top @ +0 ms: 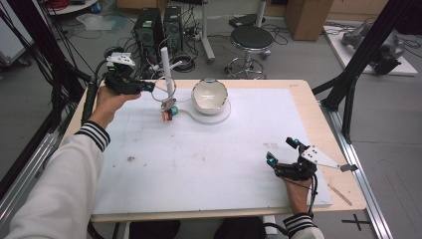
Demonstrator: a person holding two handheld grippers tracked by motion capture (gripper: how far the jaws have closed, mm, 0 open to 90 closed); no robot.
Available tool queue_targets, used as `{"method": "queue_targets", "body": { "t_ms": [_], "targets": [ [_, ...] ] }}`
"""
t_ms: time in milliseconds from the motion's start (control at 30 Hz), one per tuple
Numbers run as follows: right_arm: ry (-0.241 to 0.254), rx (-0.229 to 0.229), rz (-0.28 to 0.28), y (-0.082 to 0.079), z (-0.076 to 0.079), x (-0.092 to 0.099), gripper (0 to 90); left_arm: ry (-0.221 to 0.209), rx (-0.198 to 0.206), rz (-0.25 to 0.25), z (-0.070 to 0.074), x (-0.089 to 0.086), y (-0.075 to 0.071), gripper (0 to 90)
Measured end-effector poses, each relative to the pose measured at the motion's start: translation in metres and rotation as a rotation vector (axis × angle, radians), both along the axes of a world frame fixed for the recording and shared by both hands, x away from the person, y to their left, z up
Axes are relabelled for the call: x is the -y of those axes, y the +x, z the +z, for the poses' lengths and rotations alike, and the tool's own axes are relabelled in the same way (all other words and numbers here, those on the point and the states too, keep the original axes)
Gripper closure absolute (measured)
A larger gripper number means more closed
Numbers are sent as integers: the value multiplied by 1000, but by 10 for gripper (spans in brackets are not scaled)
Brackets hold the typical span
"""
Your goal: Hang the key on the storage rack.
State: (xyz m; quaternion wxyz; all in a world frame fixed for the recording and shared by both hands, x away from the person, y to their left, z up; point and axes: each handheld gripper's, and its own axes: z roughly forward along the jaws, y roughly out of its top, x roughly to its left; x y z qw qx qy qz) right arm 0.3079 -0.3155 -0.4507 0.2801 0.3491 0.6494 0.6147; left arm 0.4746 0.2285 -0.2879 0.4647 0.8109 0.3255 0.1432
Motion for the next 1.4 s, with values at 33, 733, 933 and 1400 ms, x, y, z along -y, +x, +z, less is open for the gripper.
{"method": "queue_targets", "body": {
  "t_ms": [33, 733, 933, 1400],
  "targets": [
    [-2, 2, 1, 0, 0, 0, 13, -2, -3, 6, -1, 0, 1, 877],
    [-2, -8, 3, 0, 0, -1, 13, -27, -42, 101, -25, -3, 15, 876],
    [-1, -10, 2, 0, 0, -1, 13, -13, -73, 120, -32, -1, 18, 875],
    [-1, -4, 2, 0, 0, -1, 13, -24, -46, 140, -42, 0, 18, 871]
  ]
}}
